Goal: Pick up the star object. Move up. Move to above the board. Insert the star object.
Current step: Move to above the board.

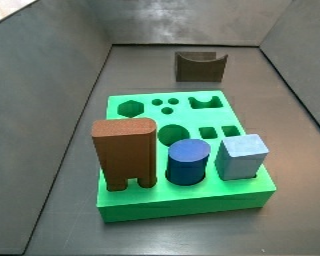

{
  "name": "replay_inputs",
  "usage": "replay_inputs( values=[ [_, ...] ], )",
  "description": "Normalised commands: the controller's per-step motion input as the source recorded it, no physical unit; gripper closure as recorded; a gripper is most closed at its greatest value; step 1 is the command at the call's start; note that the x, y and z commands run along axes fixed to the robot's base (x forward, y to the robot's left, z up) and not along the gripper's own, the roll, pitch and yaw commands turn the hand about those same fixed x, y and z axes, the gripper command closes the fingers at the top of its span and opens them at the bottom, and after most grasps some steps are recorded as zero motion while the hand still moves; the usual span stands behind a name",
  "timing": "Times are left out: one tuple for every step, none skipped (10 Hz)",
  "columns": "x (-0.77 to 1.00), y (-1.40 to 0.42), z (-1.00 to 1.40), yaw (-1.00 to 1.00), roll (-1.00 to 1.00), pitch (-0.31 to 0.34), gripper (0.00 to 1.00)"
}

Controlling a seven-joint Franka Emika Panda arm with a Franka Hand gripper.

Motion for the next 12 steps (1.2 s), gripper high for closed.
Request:
replay_inputs(
  values=[
    [0.01,0.02,0.43,0.01,0.0,0.074,1.0],
    [0.0,0.02,0.22,0.01,0.02,0.075,1.0],
    [0.25,-1.0,0.2,-0.67,0.49,0.156,1.0],
    [0.26,-1.0,0.19,-0.61,0.48,0.147,1.0],
    [0.25,-1.0,0.2,-0.41,0.39,0.125,1.0],
    [0.26,-1.0,0.2,-0.25,0.2,0.089,1.0],
    [0.26,-1.0,0.2,-0.1,0.08,0.078,1.0],
    [0.26,-1.0,0.2,-0.05,0.04,0.082,1.0],
    [0.27,-1.0,0.2,-0.03,0.01,0.098,1.0],
    [0.28,-1.0,0.21,-0.01,-0.01,0.118,1.0],
    [0.29,-1.0,0.21,-0.01,0.0,0.125,1.0],
    [0.3,-1.0,0.21,0.0,0.0,0.122,1.0]
  ],
)
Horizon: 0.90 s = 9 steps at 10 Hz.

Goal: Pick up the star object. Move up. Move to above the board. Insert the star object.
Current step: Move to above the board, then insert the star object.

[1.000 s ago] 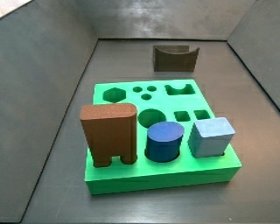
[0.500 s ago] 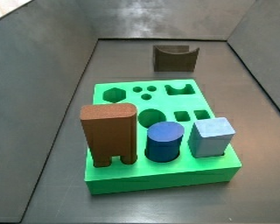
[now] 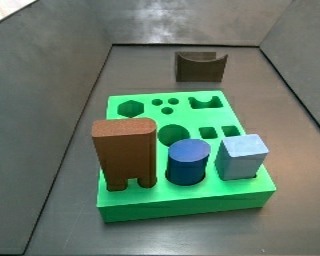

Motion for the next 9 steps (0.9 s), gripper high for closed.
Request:
replay_inputs(
  values=[
    [0.31,-1.0,0.21,0.0,0.0,0.12,1.0],
    [0.32,-1.0,0.22,0.0,-0.01,0.121,1.0],
    [0.34,-1.0,0.22,0.01,0.0,0.123,1.0],
    [0.36,-1.0,0.22,0.01,0.01,0.122,1.0],
    [0.32,-0.85,0.2,0.01,0.01,0.13,1.0],
    [0.21,-0.44,0.11,0.01,0.02,0.131,1.0],
    [0.14,-0.23,0.06,0.01,0.03,0.109,1.0],
    [0.0,0.0,-0.04,0.0,0.0,0.0,1.0],
    [-0.06,-0.12,-0.57,0.0,0.0,-0.114,1.0]
  ],
)
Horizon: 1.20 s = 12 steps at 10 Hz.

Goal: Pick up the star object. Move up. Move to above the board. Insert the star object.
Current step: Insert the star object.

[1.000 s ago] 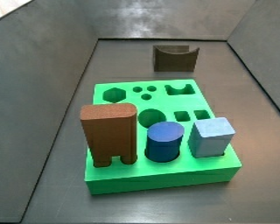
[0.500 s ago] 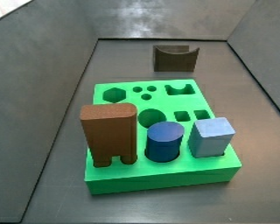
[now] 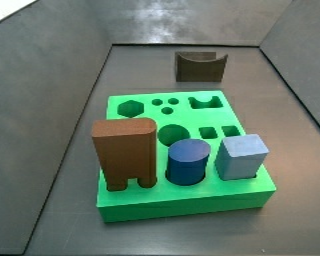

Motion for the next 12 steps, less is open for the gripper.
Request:
replay_inputs(
  values=[
    [-0.2,-0.25,-0.9,0.0,0.0,-0.157,1.0],
    [-0.23,-0.28,-0.97,0.0,0.0,-0.14,1.0],
    [-0.24,-0.28,-0.98,0.0,0.0,-0.136,1.0],
    [-0.28,-0.23,-0.99,0.03,0.04,-0.13,1.0],
    [-0.27,-0.19,-0.97,0.18,0.05,-0.13,1.0],
    [-0.21,-0.14,-0.91,0.41,0.07,-0.136,1.0],
    [-0.1,-0.2,-0.84,0.68,0.1,-0.151,1.0],
    [-0.08,-0.26,-0.78,0.57,0.04,-0.153,1.0],
    [-0.07,-0.07,-0.14,0.06,0.0,-0.124,1.0],
    [-0.09,-0.11,-0.29,0.01,0.0,-0.117,1.0],
    [-0.05,-0.14,-0.45,-0.02,0.02,-0.07,1.0],
    [0.0,-0.08,-0.55,0.0,0.09,-0.051,1.0]
  ],
)
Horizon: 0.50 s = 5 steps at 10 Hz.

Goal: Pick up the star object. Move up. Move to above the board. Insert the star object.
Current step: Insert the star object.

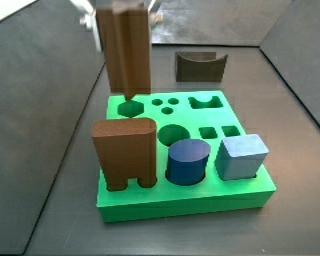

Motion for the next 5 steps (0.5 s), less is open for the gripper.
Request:
replay_inputs(
  values=[
    [-0.01,0.0,0.0,0.0,0.0,-0.017,1.0],
    [-0.02,0.0,-0.1,0.0,0.0,-0.043,1.0],
    [0.0,-0.11,-0.23,-0.75,0.05,-0.043,1.0],
    [0.0,-0.02,-0.35,-0.98,0.09,-0.026,1.0],
    [0.02,0.0,-0.42,-0.97,0.12,-0.054,1.0]
  ],
)
